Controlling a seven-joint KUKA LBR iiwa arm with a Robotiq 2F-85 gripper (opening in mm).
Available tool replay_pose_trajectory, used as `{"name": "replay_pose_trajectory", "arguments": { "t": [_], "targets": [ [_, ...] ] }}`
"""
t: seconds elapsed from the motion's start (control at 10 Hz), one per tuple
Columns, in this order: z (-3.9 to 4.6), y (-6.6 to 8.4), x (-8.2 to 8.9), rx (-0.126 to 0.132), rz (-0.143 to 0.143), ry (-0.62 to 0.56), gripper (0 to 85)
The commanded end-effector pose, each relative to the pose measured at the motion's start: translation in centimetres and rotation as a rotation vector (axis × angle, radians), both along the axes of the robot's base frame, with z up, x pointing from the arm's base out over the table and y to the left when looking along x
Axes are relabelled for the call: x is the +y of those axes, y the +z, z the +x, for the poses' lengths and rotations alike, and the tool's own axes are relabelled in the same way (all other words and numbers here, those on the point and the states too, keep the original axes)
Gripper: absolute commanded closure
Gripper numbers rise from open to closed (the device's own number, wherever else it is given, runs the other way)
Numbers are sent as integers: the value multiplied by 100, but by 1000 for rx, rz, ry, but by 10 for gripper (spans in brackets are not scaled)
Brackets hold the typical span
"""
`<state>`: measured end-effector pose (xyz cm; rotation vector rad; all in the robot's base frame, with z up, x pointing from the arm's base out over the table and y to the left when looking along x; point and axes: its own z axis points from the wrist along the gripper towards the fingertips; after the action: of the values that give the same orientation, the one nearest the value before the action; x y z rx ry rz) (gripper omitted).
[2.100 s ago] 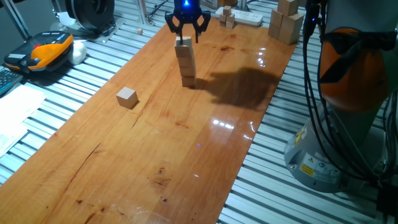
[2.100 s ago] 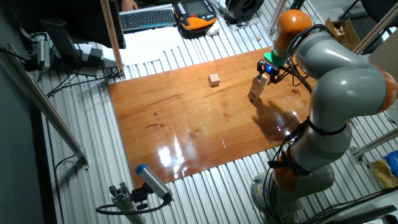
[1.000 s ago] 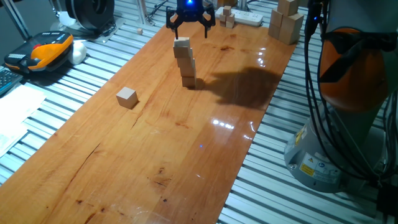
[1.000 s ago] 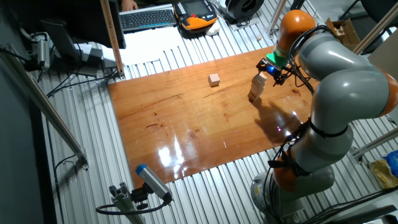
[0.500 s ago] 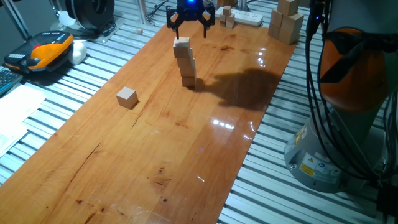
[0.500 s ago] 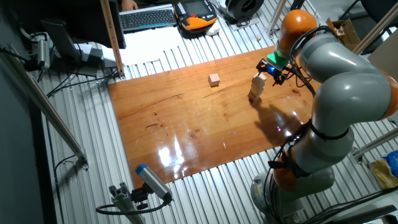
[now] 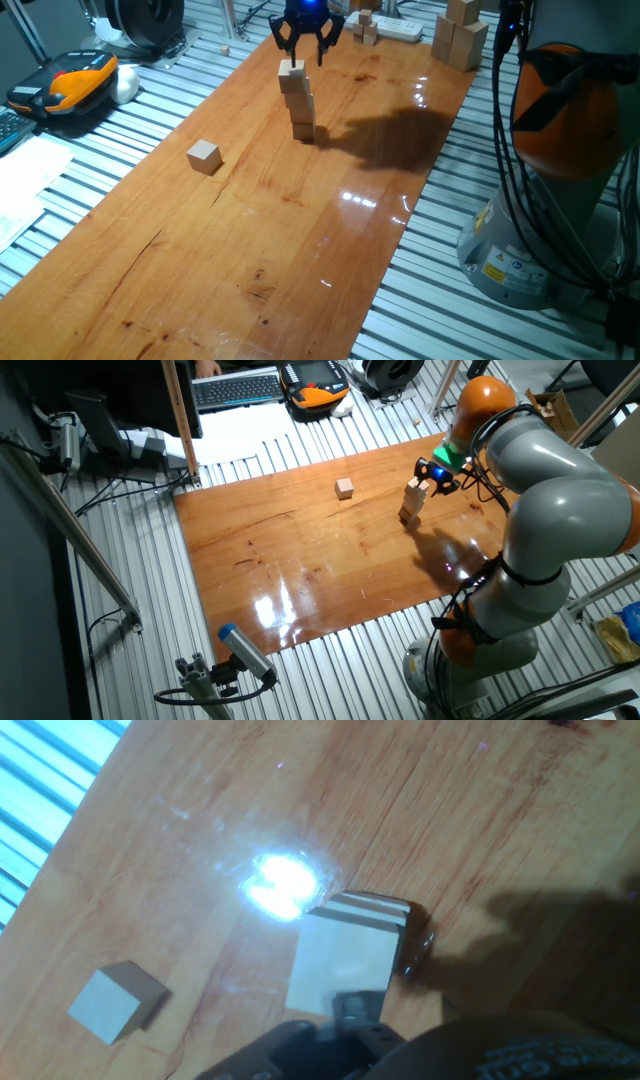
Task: Stack the blocks in a vertical line of five
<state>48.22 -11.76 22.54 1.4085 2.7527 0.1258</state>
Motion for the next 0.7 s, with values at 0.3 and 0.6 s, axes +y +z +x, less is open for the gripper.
{"name": "replay_pose_trajectory", "arguments": {
  "t": [0.3, 0.6],
  "targets": [
    [0, -10, 9, 1, 1, -4, 850],
    [1, -10, -1, -1, 7, -7, 850]
  ]
}}
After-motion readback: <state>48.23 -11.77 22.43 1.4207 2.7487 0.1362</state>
